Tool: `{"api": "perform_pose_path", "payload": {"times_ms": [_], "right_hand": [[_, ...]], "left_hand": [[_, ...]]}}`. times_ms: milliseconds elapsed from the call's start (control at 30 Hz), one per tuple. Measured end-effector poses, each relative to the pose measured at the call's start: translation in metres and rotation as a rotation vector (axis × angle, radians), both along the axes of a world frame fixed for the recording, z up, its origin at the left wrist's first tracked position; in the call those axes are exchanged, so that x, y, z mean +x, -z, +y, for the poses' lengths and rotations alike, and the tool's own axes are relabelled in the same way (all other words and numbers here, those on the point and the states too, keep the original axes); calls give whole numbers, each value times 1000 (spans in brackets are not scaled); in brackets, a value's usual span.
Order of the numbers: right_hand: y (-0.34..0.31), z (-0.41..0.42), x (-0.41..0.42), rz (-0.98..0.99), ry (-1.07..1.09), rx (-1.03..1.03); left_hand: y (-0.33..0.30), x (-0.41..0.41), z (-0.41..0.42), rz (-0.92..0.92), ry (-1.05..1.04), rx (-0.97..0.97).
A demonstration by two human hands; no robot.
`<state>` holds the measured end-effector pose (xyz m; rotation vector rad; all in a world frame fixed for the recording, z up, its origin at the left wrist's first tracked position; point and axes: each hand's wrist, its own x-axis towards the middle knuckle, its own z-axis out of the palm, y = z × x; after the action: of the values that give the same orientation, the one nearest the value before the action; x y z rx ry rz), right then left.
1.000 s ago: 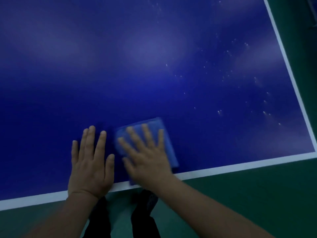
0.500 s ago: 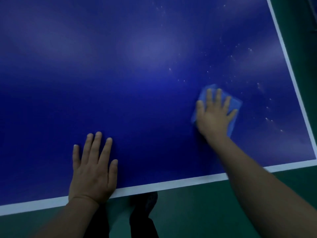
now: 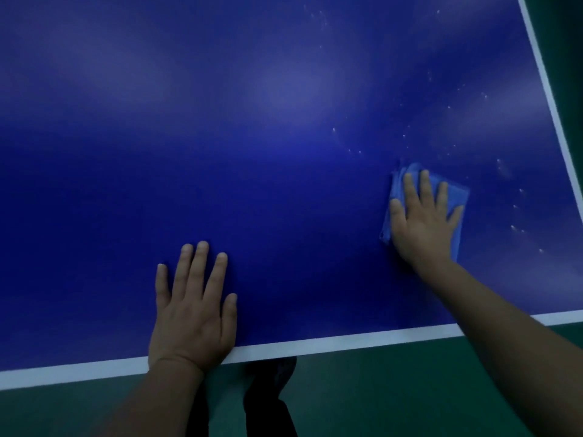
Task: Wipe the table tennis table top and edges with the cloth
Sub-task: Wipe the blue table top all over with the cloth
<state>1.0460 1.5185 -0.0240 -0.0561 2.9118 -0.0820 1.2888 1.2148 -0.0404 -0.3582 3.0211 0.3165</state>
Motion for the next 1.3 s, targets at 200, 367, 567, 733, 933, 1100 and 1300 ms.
{"api": "perform_pose_path", "payload": {"times_ms": [200,367,567,733,933,1100,1300], "right_hand": [[13,-139,71,98,-574,-79],[11,-224,29,40,-858,-111],[6,-100,-106,43,-238,-8],[0,-71,-119,8,55,-35],[3,-167,-12,39,-613,-29],[4,-128,-32,19,-779,-44],[2,-54,-117,6,-161,-24]], "left_hand": [[1,0,0,-7,11,-24],[0,0,0,-6,13,-41],[1,1,0,10,23,-32],[2,1,0,-4,24,-27],[-1,-1,-1,-9,-6,-6],[-3,0,1,19,-41,37],[-15,-27,-15,108,-40,63]]}}
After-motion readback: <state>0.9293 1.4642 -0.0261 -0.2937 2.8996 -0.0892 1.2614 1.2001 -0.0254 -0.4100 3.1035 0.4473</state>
